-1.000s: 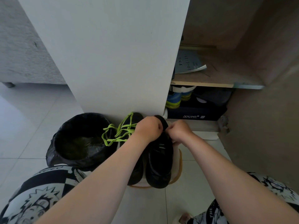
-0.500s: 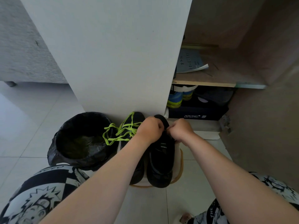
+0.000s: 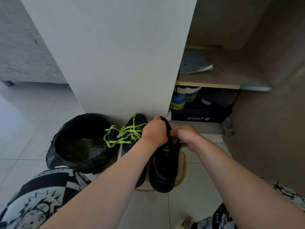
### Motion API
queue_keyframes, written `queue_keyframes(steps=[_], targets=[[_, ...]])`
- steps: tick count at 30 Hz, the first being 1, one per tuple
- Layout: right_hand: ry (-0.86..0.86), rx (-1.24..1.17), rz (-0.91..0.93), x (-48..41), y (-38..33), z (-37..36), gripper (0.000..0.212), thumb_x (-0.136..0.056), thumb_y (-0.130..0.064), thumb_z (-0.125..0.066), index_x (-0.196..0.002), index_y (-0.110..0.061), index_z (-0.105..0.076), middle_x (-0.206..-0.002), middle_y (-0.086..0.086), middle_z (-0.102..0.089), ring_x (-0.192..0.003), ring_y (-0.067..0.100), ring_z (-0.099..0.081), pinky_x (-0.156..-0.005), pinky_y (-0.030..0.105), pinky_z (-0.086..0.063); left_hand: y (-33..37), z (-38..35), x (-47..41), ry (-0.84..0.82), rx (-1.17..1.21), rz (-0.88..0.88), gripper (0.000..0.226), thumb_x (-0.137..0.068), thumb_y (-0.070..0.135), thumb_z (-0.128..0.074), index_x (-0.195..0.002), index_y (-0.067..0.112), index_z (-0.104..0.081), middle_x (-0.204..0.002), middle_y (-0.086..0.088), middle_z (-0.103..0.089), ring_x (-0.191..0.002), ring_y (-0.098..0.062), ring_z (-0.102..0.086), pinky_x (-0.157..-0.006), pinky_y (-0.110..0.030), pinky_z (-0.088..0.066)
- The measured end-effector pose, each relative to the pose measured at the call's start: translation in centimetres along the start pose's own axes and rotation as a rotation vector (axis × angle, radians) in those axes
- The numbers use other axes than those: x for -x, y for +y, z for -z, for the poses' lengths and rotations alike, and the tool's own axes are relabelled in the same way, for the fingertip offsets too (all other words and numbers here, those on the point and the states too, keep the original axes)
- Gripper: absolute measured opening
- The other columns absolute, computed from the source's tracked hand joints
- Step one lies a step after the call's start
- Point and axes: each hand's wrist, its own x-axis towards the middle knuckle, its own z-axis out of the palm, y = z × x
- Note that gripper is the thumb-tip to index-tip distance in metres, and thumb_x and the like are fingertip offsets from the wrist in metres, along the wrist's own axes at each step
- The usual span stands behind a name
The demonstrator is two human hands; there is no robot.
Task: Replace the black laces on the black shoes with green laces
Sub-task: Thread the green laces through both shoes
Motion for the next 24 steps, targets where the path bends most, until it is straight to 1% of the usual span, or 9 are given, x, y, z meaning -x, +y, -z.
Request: queue_keyframes(steps=[3, 5, 7, 11, 13, 16, 19, 22, 24], targets=[[-0.011, 0.016, -0.005, 0.0, -0.2, 0.0, 0.012, -0.089, -0.005, -0.069, -0.094, -0.013, -0.075, -0.091, 0.01, -0.072, -0.079, 0.026, -0.063, -0.058, 0.027, -0.05, 0.1, -0.3, 0.1, -0.045, 0.02, 0.0, 0.022, -0.088, 0.014, -0.05, -0.103, 0.005, -0.063, -0.099, -0.012, -0.046, -0.097, -0.03, -0.058, -0.074, -0.031, -0.049], [-0.026, 0.025, -0.002, 0.1, -0.3, 0.1, 0.013, -0.089, -0.005, -0.068, -0.097, -0.013, -0.075, -0.091, 0.011, -0.072, -0.079, 0.026, -0.064, -0.06, 0.027, -0.05, 0.0, -0.2, 0.1, -0.05, 0.013, 0.008, 0.021, -0.089, 0.013, -0.049, -0.105, 0.005, -0.06, -0.1, -0.012, -0.047, -0.099, -0.027, -0.056, -0.072, -0.03, -0.046], [-0.05, 0.036, 0.005, 0.4, -0.4, 0.1, 0.015, -0.089, -0.004, -0.067, -0.099, -0.012, -0.075, -0.091, 0.01, -0.071, -0.078, 0.024, -0.063, -0.058, 0.027, -0.051, -0.3, -0.3, -0.1, -0.019, -0.021, -0.022, 0.02, -0.089, 0.011, -0.049, -0.106, 0.006, -0.058, -0.105, -0.012, -0.054, -0.097, -0.027, -0.057, -0.078, -0.032, -0.047], [-0.115, 0.094, 0.026, 1.2, -1.0, 0.7, 0.019, -0.086, -0.001, -0.069, -0.104, -0.008, -0.072, -0.084, 0.009, -0.069, -0.07, 0.019, -0.063, -0.048, 0.023, -0.052, -0.2, 0.4, 0.4, -0.044, 0.22, 0.069, 0.024, -0.094, 0.011, -0.041, -0.101, 0.005, -0.063, -0.107, -0.014, -0.062, -0.102, -0.027, -0.053, -0.088, -0.03, -0.04], [-0.131, 0.145, 0.031, 1.2, -1.2, 0.9, 0.017, -0.086, 0.0, -0.07, -0.101, -0.008, -0.073, -0.084, 0.008, -0.07, -0.069, 0.018, -0.064, -0.047, 0.022, -0.052, -0.4, 0.6, 0.1, -0.004, 0.223, 0.055, 0.025, -0.095, 0.009, -0.045, -0.102, 0.001, -0.067, -0.109, -0.016, -0.062, -0.104, -0.029, -0.056, -0.089, -0.029, -0.041], [-0.111, 0.195, 0.033, 0.9, -1.2, 0.8, 0.015, -0.088, 0.0, -0.067, -0.096, -0.011, -0.074, -0.093, 0.01, -0.072, -0.077, 0.021, -0.067, -0.055, 0.026, -0.055, -1.1, 1.0, 0.1, -0.011, 0.174, 0.017, 0.023, -0.091, 0.008, -0.05, -0.082, 0.0, -0.07, -0.092, -0.015, -0.066, -0.091, -0.03, -0.063, -0.076, -0.029, -0.046], [-0.102, 0.205, 0.026, 0.7, -1.0, 0.7, 0.022, -0.092, 0.003, -0.059, -0.092, -0.015, -0.072, -0.097, 0.009, -0.069, -0.083, 0.022, -0.064, -0.058, 0.028, -0.054, -1.6, 0.9, 0.0, -0.029, 0.225, 0.042, 0.024, -0.086, 0.009, -0.055, -0.068, -0.001, -0.069, -0.077, -0.014, -0.067, -0.072, -0.026, -0.063, -0.062, -0.023, -0.04], [-0.107, 0.191, 0.023, 0.6, -0.8, 0.7, 0.028, -0.093, 0.006, -0.055, -0.088, -0.017, -0.07, -0.1, 0.01, -0.068, -0.087, 0.024, -0.063, -0.065, 0.031, -0.052, -1.4, 1.0, 0.3, -0.032, 0.2, 0.031, 0.026, -0.086, 0.009, -0.056, -0.062, 0.0, -0.062, -0.069, -0.011, -0.062, -0.064, -0.023, -0.056, -0.061, -0.026, -0.043], [-0.101, 0.189, 0.025, 0.5, -0.7, 0.7, 0.029, -0.093, 0.006, -0.055, -0.087, -0.017, -0.07, -0.096, 0.01, -0.068, -0.085, 0.024, -0.063, -0.068, 0.033, -0.052, -1.2, 0.8, 0.3, -0.011, 0.168, -0.009, 0.027, -0.088, 0.009, -0.054, -0.061, 0.007, -0.056, -0.073, -0.01, -0.056, -0.066, -0.021, -0.052, -0.065, -0.026, -0.043]])
